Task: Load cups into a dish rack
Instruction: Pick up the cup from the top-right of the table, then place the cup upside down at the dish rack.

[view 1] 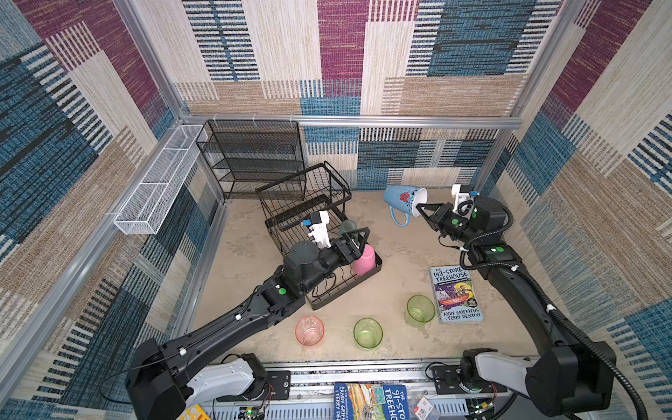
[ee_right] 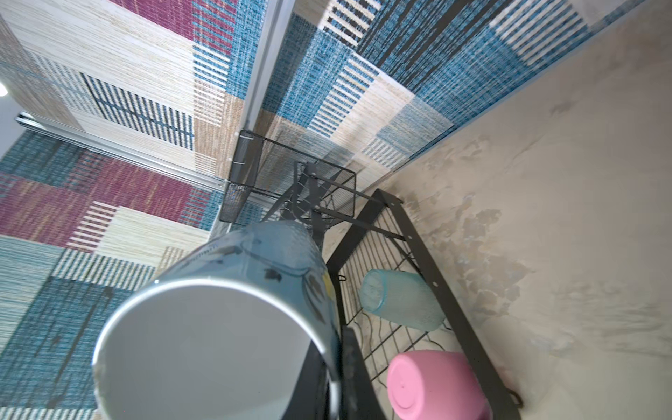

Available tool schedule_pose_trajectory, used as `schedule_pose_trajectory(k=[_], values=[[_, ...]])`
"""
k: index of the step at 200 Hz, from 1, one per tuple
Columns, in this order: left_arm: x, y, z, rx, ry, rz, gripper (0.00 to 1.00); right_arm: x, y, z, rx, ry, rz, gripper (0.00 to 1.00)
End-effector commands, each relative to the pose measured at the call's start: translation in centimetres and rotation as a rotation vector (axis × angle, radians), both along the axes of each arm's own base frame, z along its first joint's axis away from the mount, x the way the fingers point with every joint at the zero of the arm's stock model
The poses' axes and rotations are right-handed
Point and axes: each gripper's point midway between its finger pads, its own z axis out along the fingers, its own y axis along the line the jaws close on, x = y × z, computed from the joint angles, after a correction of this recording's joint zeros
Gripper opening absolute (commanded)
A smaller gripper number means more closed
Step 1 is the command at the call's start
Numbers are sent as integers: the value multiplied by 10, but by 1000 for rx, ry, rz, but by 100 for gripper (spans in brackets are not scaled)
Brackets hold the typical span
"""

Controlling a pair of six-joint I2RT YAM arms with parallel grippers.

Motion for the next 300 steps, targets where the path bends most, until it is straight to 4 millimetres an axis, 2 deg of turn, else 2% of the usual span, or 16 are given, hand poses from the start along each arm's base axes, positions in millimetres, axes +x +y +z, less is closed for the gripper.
schedule_pose_trajectory(k=[1, 12, 19, 61, 122, 226, 300], values=[[13, -6, 32, -110, -98, 54, 81, -7, 9, 35, 143, -41, 59, 0], [19, -14, 33, -122, -109, 57, 81, -10, 9, 36, 182, -16, 53, 0], [21, -17, 44, -163, -143, 59, 81, -12, 8, 39, 210, -5, 52, 0], [40, -44, 49, -223, -194, 56, 78, -17, 7, 44, 320, 76, 42, 0], [52, -57, 58, -297, -204, 59, 73, -17, 3, 51, 389, 73, 11, 0], [61, -95, 30, -395, 169, -89, 65, -16, 2, 47, 397, 82, 6, 0], [66, -116, 25, -458, 249, -174, 58, -17, 2, 46, 399, 86, 3, 0]])
